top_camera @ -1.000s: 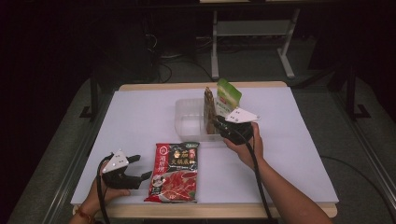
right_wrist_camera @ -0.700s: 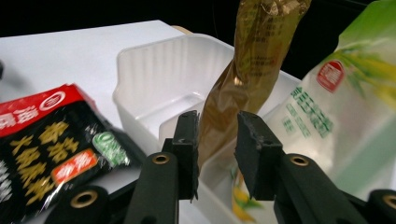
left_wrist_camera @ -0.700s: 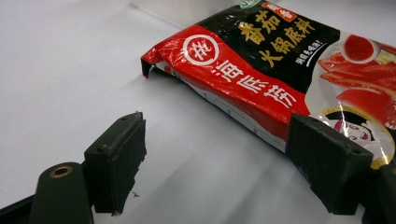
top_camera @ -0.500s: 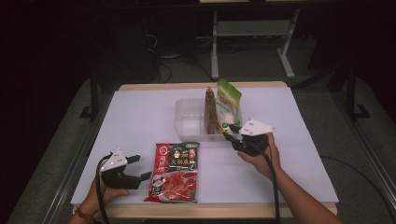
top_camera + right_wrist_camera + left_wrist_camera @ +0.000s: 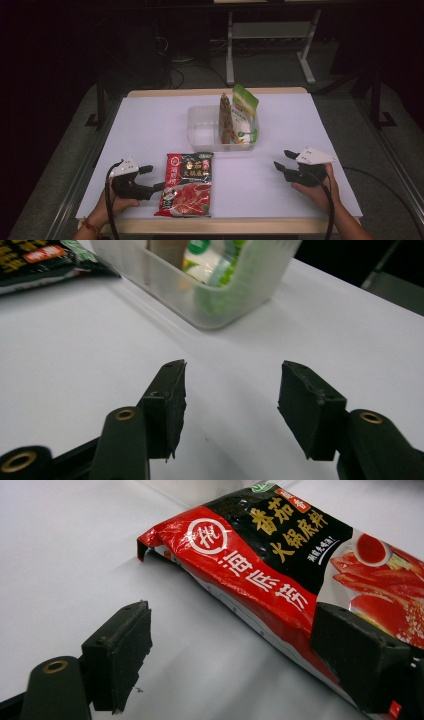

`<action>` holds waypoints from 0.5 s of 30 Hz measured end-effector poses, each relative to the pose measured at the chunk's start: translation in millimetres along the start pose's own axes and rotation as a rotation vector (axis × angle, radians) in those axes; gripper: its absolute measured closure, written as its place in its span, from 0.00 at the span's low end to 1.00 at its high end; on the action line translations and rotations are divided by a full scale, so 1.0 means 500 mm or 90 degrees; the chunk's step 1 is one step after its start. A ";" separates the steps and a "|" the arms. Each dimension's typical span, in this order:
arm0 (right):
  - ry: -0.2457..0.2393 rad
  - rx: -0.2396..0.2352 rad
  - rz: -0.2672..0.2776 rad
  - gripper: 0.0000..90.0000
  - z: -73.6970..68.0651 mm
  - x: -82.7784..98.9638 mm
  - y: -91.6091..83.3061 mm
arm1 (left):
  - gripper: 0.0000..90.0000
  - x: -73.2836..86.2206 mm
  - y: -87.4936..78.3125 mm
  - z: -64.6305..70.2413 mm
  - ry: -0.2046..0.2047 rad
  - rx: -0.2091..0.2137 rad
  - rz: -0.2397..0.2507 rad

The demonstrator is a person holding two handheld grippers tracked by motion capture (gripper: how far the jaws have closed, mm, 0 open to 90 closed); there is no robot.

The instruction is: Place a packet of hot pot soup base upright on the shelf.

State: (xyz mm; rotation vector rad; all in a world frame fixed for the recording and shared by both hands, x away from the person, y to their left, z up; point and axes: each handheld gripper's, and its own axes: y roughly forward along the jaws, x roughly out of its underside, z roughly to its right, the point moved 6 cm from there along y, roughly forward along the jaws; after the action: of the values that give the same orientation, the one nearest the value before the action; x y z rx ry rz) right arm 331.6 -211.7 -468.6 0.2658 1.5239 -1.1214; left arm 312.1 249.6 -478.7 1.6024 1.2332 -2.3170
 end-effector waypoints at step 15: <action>0.016 0.005 -0.022 0.44 -0.001 0.017 0.000 | 0.16 -0.042 0.091 0.001 -0.053 0.064 -0.084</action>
State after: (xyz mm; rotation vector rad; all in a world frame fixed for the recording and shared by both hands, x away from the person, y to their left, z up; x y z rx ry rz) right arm 328.7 -214.8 -475.6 0.2609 1.5516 -1.1554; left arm 342.9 210.8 -487.6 1.4785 1.2587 -2.5360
